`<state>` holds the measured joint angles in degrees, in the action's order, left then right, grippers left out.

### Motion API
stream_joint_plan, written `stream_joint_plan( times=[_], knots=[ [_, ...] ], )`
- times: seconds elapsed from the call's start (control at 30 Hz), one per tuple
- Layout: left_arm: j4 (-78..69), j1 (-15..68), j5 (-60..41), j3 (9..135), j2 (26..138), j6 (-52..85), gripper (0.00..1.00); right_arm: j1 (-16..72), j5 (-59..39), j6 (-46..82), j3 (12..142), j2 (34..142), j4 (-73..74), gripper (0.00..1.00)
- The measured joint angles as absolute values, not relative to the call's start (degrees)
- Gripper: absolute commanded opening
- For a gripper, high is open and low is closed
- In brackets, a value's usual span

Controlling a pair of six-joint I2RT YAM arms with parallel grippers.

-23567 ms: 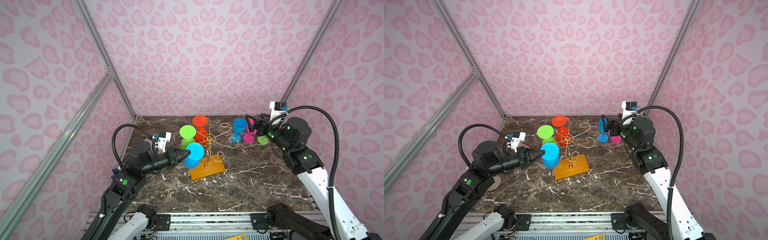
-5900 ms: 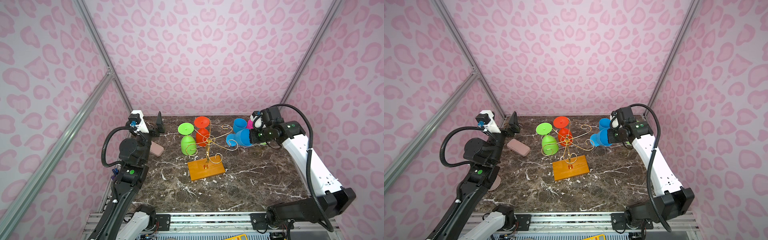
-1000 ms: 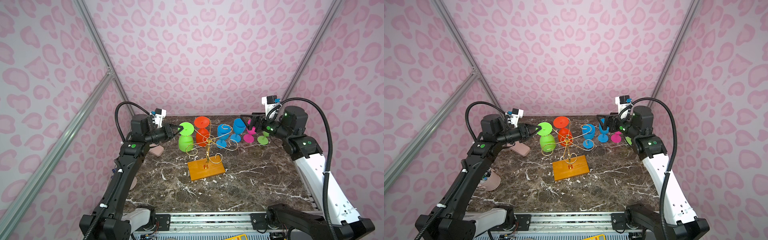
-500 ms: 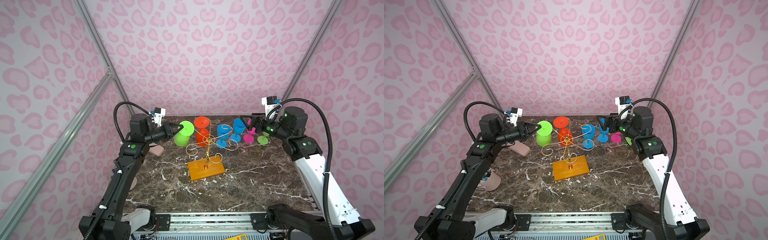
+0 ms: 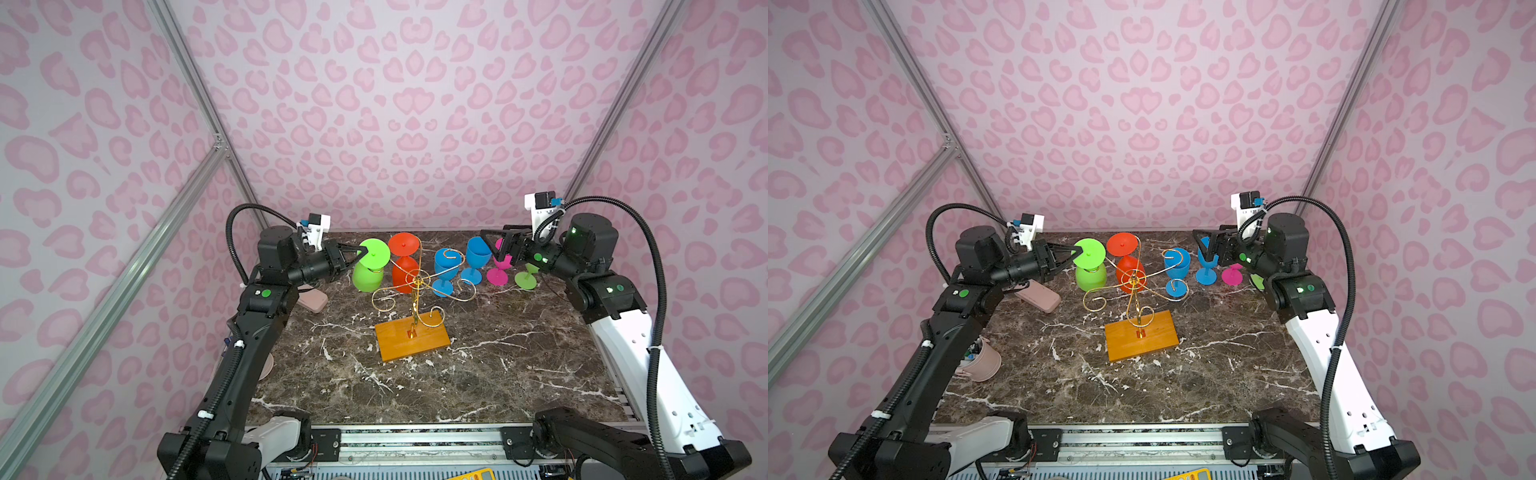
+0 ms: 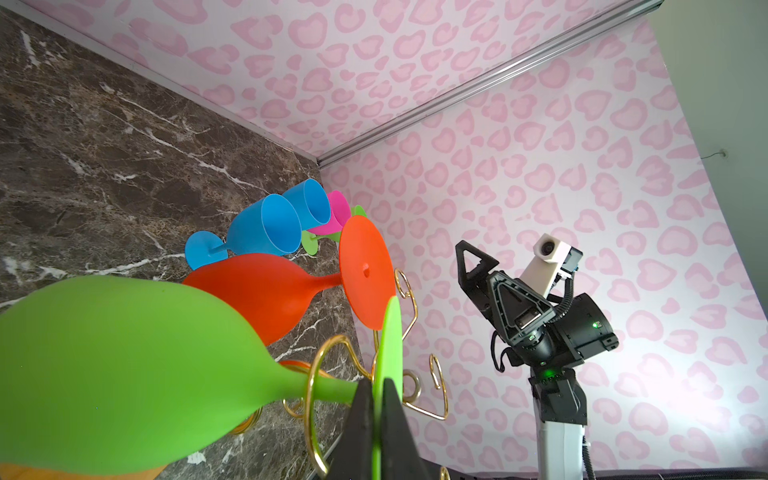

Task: Take the wine glass off the wine glass rack
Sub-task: 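Close the left gripper on the lime glass stem on the rack, then slide the lime glass off the rack arm with the left gripper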

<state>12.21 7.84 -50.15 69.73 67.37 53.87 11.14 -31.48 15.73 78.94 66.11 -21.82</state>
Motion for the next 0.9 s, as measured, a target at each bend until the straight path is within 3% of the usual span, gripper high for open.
stream_joint_plan(
  times=[0.9],
  knots=[
    [10.4,10.8,-49.9,71.8,70.0,55.0,0.04,11.1,-31.4,15.6,78.6,64.8,-22.2,0.88]
  ],
)
